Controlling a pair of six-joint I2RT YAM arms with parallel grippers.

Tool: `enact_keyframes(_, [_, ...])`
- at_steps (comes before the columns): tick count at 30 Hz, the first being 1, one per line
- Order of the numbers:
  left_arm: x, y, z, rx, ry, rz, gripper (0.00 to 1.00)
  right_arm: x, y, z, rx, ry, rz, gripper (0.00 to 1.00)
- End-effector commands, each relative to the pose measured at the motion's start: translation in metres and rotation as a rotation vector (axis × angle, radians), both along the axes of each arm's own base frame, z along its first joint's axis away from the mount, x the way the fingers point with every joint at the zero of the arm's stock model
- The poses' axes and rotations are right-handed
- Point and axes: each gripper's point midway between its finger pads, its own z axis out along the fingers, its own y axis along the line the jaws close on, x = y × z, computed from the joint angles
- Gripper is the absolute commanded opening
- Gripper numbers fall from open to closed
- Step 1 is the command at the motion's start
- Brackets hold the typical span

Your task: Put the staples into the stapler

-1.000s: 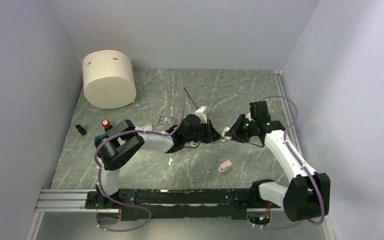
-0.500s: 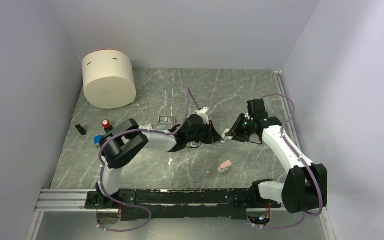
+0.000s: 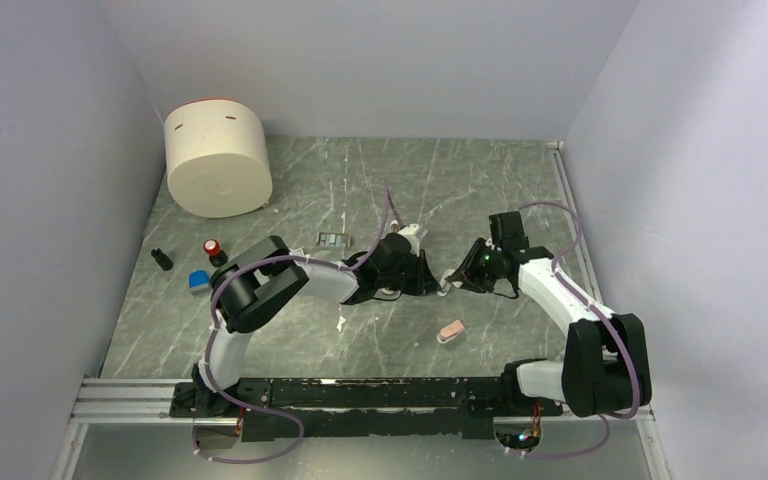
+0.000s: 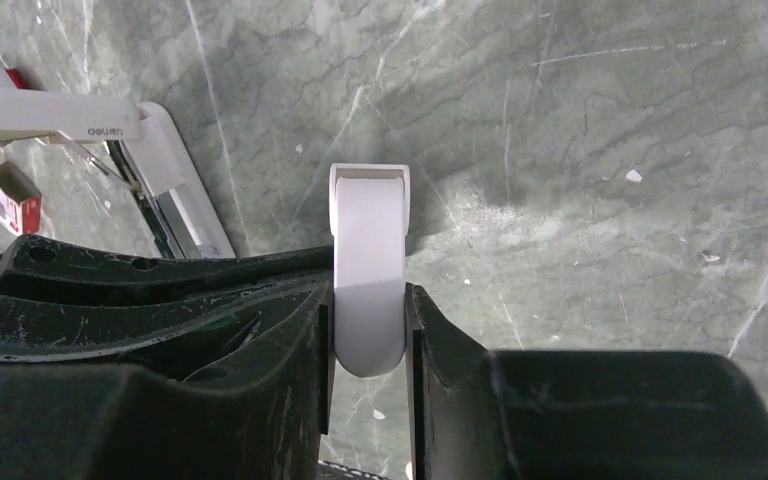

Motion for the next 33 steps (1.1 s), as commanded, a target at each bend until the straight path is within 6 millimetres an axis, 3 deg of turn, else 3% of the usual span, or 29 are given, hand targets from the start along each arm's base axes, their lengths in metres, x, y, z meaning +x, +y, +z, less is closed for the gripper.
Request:
enact_keyframes(1, [-0.018,0.012,-0.031,0.120,0.068,-0.054,0.05,0.042,-0.029,0.005,-0.110,-0.147,-0.113,0.26])
enact_keyframes(6, [-0.021,0.011,-0.037,0.126,0.089,-0.057,0.05,0.048,-0.029,0.000,-0.107,-0.142,-0.129,0.27])
enact_keyframes(11, [-0.022,0.019,-0.050,0.185,0.122,-0.034,0.05,0.057,-0.028,0.001,-0.108,-0.148,-0.127,0.37])
enact_keyframes(20, [-0.022,0.021,-0.050,0.214,0.133,-0.015,0.05,0.066,-0.020,0.002,-0.082,-0.143,-0.091,0.46])
enact_keyframes(27, [-0.021,0.016,-0.042,0.184,0.124,-0.018,0.05,0.033,-0.028,-0.001,-0.134,-0.112,-0.026,0.63])
enact_keyframes(33, [-0.016,0.015,-0.020,0.142,0.072,-0.005,0.10,0.011,-0.032,-0.009,-0.165,-0.082,0.023,0.64])
